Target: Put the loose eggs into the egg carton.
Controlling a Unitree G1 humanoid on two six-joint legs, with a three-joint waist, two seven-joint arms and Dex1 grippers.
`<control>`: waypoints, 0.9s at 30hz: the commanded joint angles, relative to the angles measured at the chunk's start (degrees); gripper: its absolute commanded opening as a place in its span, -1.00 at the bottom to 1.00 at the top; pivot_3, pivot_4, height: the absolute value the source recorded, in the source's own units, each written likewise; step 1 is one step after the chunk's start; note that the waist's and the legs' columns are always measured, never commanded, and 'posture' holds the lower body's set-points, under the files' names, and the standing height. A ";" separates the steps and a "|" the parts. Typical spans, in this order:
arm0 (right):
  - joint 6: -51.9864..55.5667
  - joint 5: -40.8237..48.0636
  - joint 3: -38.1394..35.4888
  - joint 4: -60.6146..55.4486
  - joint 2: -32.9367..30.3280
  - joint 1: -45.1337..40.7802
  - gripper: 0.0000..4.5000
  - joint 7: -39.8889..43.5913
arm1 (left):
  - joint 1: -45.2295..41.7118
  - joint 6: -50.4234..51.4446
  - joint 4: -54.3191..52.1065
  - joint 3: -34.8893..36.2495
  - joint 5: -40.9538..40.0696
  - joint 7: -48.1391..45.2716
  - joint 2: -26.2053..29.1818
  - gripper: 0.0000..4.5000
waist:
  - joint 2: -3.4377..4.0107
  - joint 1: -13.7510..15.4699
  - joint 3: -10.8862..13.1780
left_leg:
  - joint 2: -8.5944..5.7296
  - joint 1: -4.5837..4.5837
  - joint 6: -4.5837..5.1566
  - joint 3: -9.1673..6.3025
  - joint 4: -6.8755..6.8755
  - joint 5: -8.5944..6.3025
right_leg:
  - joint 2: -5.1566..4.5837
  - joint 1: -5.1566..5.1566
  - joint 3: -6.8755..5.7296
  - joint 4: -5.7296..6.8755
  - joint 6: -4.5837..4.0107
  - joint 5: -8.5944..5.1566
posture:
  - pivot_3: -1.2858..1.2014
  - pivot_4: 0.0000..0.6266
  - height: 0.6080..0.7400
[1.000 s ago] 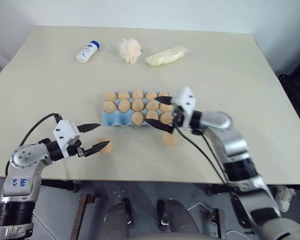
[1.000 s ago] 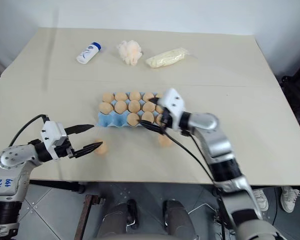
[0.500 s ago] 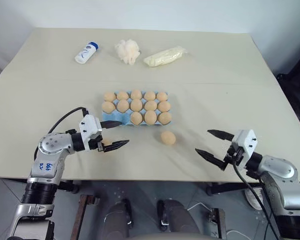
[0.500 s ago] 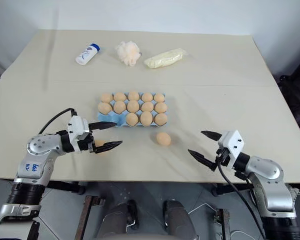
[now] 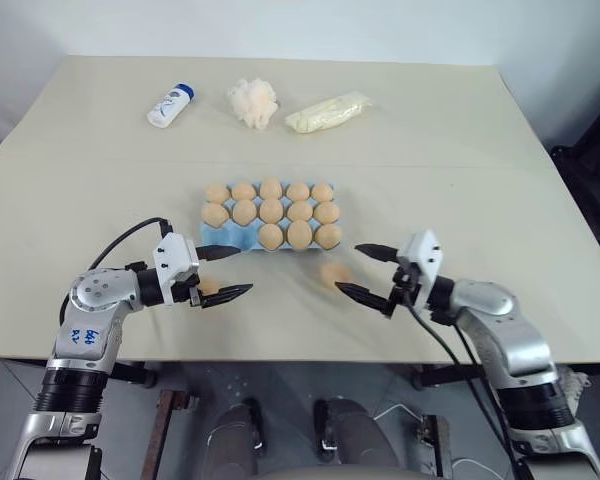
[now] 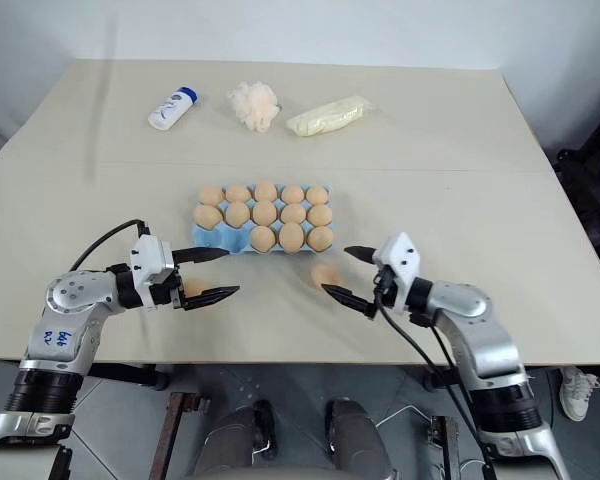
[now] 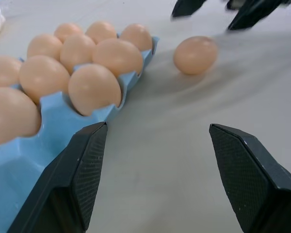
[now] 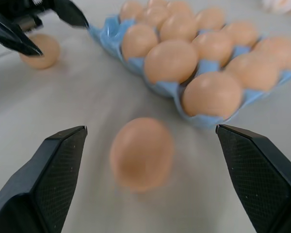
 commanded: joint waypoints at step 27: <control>-8.33 -9.07 12.29 27.94 26.33 -34.85 -0.16 -2.53 | 19.51 6.81 -11.53 21.66 -5.66 10.21 3.30 0.58 | -0.04 -1.65 -0.02 | 0.02 -0.04 -0.18 0.03 -0.19 0.00 | -0.08 -0.18 -0.06 0.09 -0.11 -0.05 | 0.03 -0.52 1.00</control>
